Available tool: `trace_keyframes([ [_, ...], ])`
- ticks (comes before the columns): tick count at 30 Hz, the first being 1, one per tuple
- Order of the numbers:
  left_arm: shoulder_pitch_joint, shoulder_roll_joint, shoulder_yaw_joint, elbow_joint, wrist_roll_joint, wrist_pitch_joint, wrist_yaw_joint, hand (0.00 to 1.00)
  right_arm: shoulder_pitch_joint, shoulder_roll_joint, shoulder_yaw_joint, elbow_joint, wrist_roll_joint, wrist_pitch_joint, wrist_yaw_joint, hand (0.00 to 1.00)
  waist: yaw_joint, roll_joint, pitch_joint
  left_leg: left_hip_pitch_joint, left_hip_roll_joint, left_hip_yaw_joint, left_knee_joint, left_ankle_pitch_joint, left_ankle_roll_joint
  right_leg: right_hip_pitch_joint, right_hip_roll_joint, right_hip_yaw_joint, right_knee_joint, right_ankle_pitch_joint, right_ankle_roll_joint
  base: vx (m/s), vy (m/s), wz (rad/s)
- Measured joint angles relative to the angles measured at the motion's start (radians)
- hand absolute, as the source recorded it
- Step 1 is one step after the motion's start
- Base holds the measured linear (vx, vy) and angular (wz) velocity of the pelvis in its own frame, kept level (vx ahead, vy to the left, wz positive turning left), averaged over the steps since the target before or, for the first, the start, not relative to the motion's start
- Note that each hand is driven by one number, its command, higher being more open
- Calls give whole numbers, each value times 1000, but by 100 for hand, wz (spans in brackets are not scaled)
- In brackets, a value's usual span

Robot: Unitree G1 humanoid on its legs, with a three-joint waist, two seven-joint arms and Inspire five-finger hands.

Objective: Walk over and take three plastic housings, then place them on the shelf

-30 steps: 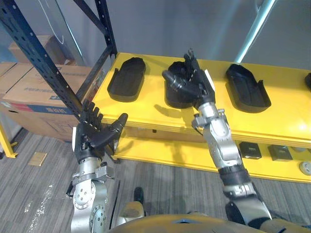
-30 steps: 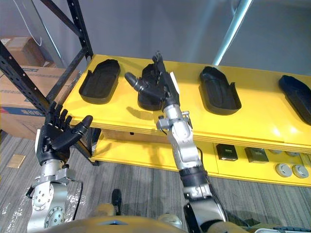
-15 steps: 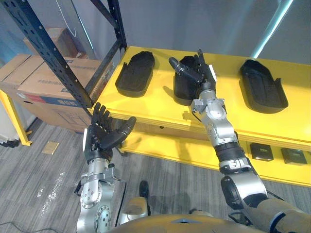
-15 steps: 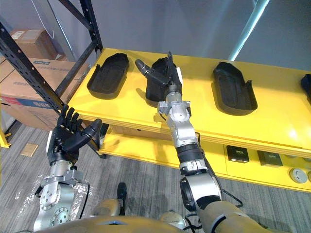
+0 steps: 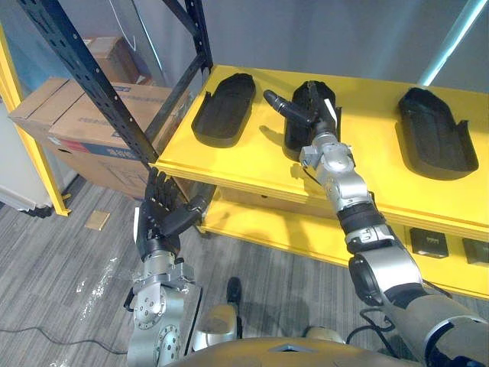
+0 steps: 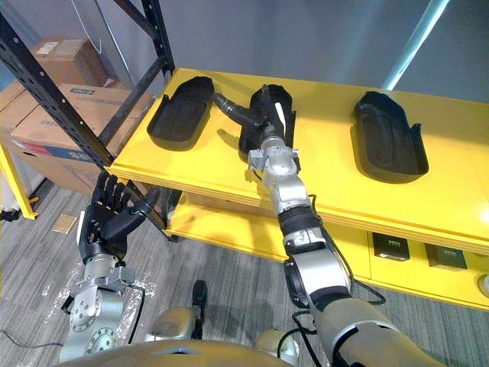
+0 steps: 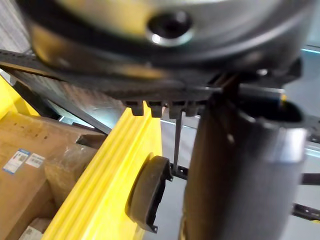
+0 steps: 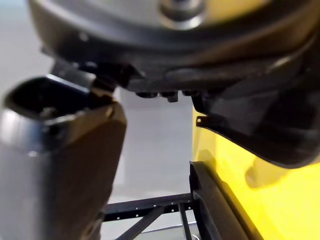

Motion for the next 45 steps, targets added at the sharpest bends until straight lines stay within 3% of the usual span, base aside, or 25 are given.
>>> trace_keyframes([
  [5,0,0,-34,1,-2,0,27,100,-31,0,-4,33,0,43,-130,100,5,3,2,-6,0,-2,0,4,-4,-26,-11,3,43,-25,-4,-14,-49,1],
  [7,0,0,-46,8,-5,0,39,100,-35,0,-33,35,0,58,-179,100,3,16,9,-6,1,-2,0,5,-5,-31,-13,5,54,-29,-6,-27,-42,-2],
  [15,0,-1,-68,30,-39,-1,79,100,-59,0,-44,35,-2,67,-277,100,-1,39,20,-10,2,8,1,7,-7,-68,-26,21,106,-53,-11,-18,-39,-5],
  [28,-1,0,-85,30,-40,-4,95,100,-61,2,-44,26,-40,67,-306,100,-2,63,31,-13,-2,22,3,9,-8,-98,-39,37,145,-69,-13,6,-11,-3],
  [45,-3,0,-107,30,-40,-4,120,100,-63,7,-39,17,-120,95,-376,100,-2,76,34,-11,-2,32,4,9,-8,-99,-40,40,145,-69,-12,0,0,0],
])
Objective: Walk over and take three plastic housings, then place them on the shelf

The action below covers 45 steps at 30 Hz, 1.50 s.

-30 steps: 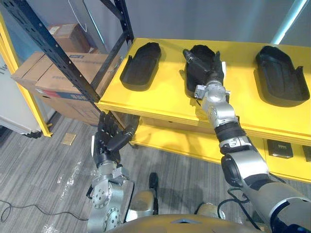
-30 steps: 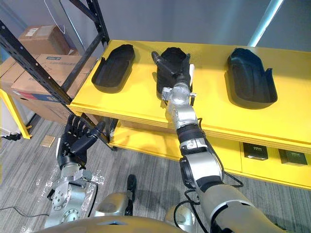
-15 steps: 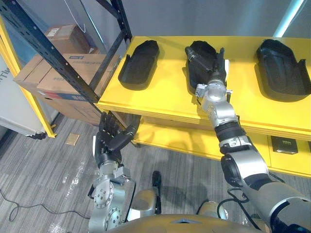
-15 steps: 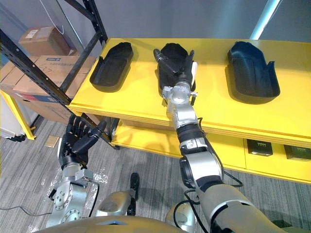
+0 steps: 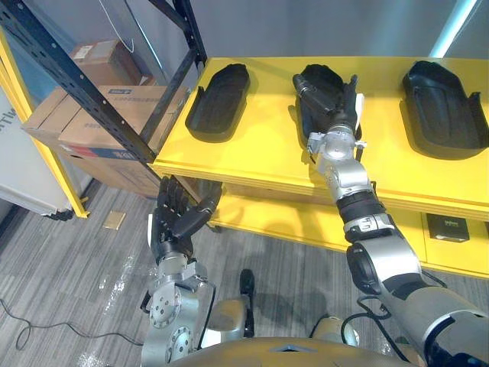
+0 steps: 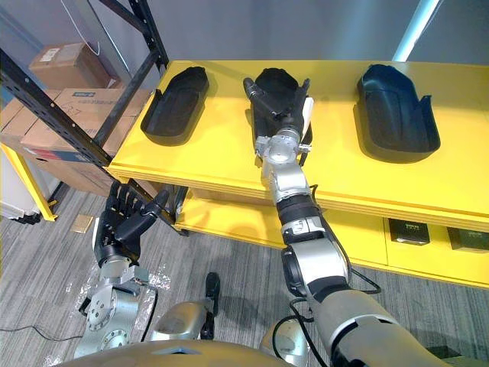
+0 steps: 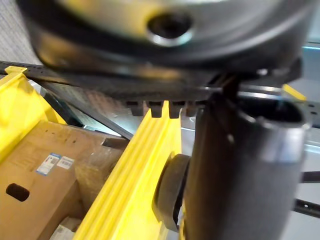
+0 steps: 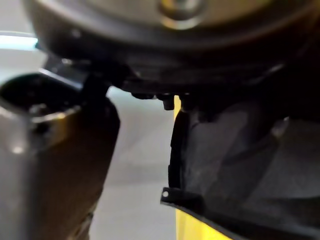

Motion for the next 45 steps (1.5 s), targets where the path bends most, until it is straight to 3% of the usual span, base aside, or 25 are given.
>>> trace_keyframes([
  [6,0,0,-14,0,-4,0,11,100,-5,0,-5,0,-1,2,-48,100,0,9,0,2,0,3,0,0,0,-1,0,9,0,1,1,0,0,0],
  [11,0,1,-16,0,-34,0,10,100,-6,-2,-28,0,-1,-14,-25,100,-2,10,0,2,0,3,0,0,0,-2,0,10,0,1,1,0,0,0],
  [14,0,1,-16,0,-36,0,8,100,-4,-2,-30,3,5,-57,67,100,-3,10,1,2,0,3,0,0,0,-3,0,10,-1,1,1,0,0,-2],
  [18,-3,1,-16,23,-36,-3,-20,100,18,-1,94,-67,21,-137,218,100,-6,11,0,2,3,14,0,0,0,-8,3,15,-2,1,1,2,-1,-5],
  [22,-7,1,-13,46,-35,-4,-68,100,123,20,225,-376,121,-202,359,100,-4,8,-1,6,6,17,1,3,4,5,10,19,-21,4,4,54,-24,1],
  [25,-8,2,-12,46,-34,-4,-91,100,151,46,255,-502,162,-203,420,100,-6,4,-1,10,8,19,0,2,3,19,16,18,-43,14,6,27,-11,-1],
  [28,-8,3,-8,45,-33,-4,-111,100,199,48,265,-673,211,-201,458,100,-5,-15,-8,29,13,36,-1,-17,-11,53,30,23,-99,42,11,15,6,-14],
  [31,-7,21,19,42,-33,-4,-114,100,328,47,248,-911,219,-193,456,100,-17,-73,-40,42,24,80,-3,-38,-3,76,53,55,-179,81,15,32,17,-36],
  [34,-9,39,25,26,-32,-3,-116,100,486,40,163,-1014,219,-182,455,100,-48,-108,-59,51,21,108,-4,-46,5,91,57,75,-228,113,22,28,26,-26],
  [40,19,34,52,-15,-30,4,-99,100,866,32,36,-1017,196,-148,452,100,-87,-109,-63,58,24,140,-4,-53,6,105,75,103,-295,154,19,-2,23,-17],
  [45,37,34,64,-58,-30,3,-91,100,958,26,36,-1017,196,-147,473,100,-101,-107,-67,57,39,162,-4,-54,5,102,88,119,-321,172,15,9,-2,-14],
])
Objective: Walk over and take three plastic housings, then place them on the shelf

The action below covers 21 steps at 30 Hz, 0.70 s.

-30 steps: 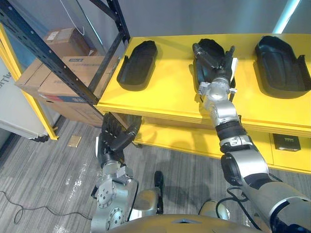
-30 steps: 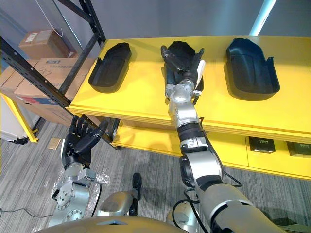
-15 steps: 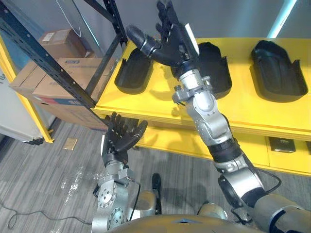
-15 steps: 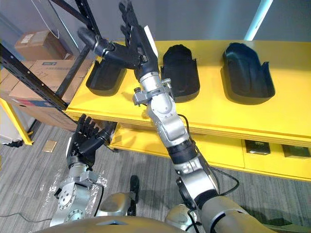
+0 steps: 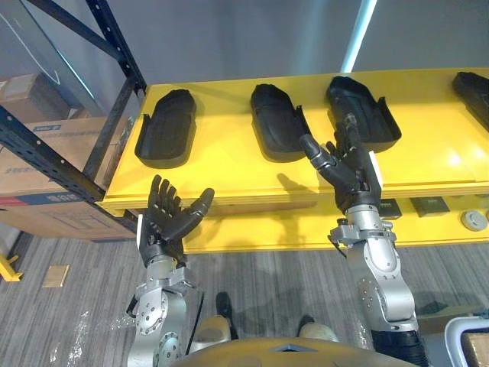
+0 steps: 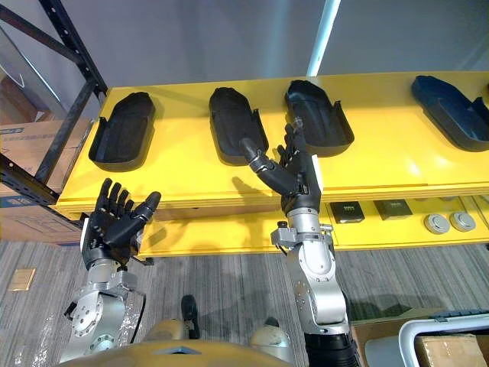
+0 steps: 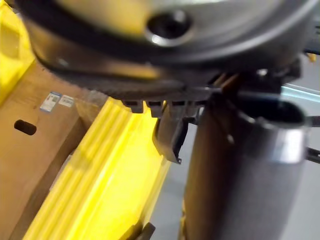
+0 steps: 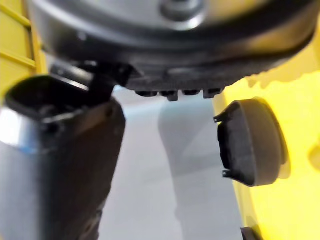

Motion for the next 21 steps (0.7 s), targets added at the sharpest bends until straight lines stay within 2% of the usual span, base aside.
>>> trace_keyframes([
  [5,-16,2,1,-44,0,-6,-11,100,-1,-1,6,3,-31,-5,47,100,-9,-4,-6,-1,0,6,0,-1,-1,1,5,5,-13,9,2,16,-2,-3],
  [11,-17,5,12,-44,1,-6,-13,100,-33,-15,32,99,-35,-12,71,100,-8,-26,-19,-1,0,3,0,0,1,3,5,3,-12,9,2,15,2,0],
  [15,-16,5,12,-44,2,-6,-16,100,-73,-19,46,191,-35,-12,40,100,-1,-27,-19,-5,-2,-6,0,-2,-1,4,5,-5,-11,9,2,-2,10,7],
  [21,-11,5,14,-44,2,-6,-16,100,-105,-9,35,284,-43,-12,-58,100,17,-27,-19,-19,-5,-34,0,5,-1,3,5,-28,-7,5,-3,2,5,12],
])
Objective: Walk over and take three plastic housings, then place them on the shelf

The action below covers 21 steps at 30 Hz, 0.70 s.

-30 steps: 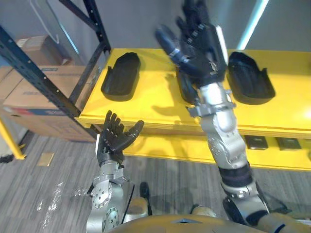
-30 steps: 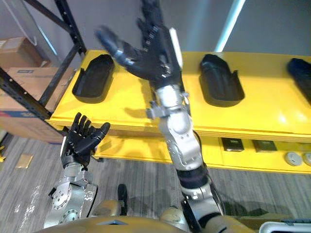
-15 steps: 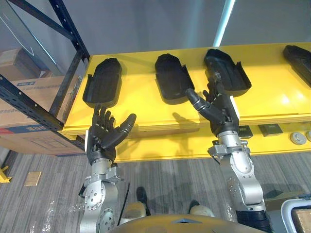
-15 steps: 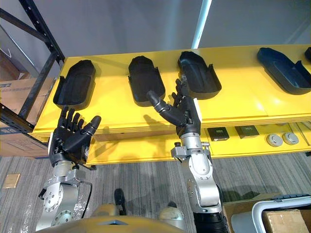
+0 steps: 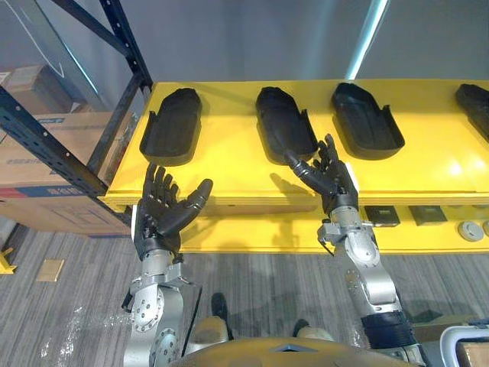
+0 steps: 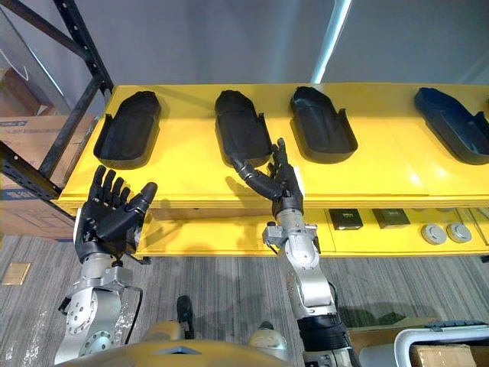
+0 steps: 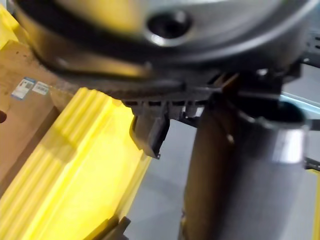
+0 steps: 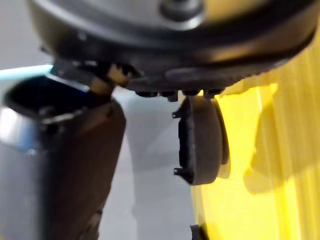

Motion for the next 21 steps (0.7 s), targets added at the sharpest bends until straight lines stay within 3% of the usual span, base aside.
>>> trace_keyframes([
  [8,1,-3,16,-1,0,0,-1,100,-75,28,-54,44,-33,-2,-54,100,-1,2,24,-21,-1,-22,0,14,2,-50,-15,-12,96,-45,-6,-9,-6,8],
  [15,2,-5,14,-24,0,0,-3,100,-83,28,-71,44,-33,-3,-24,100,-2,7,34,-23,-14,-32,1,15,1,-86,-45,-11,181,-98,-3,-4,-13,5],
  [21,-1,-8,13,-44,0,0,-7,100,-139,26,-72,44,-34,-10,8,100,-7,16,76,-28,-30,-37,5,22,3,-127,-67,-4,267,-136,-6,3,-14,2],
])
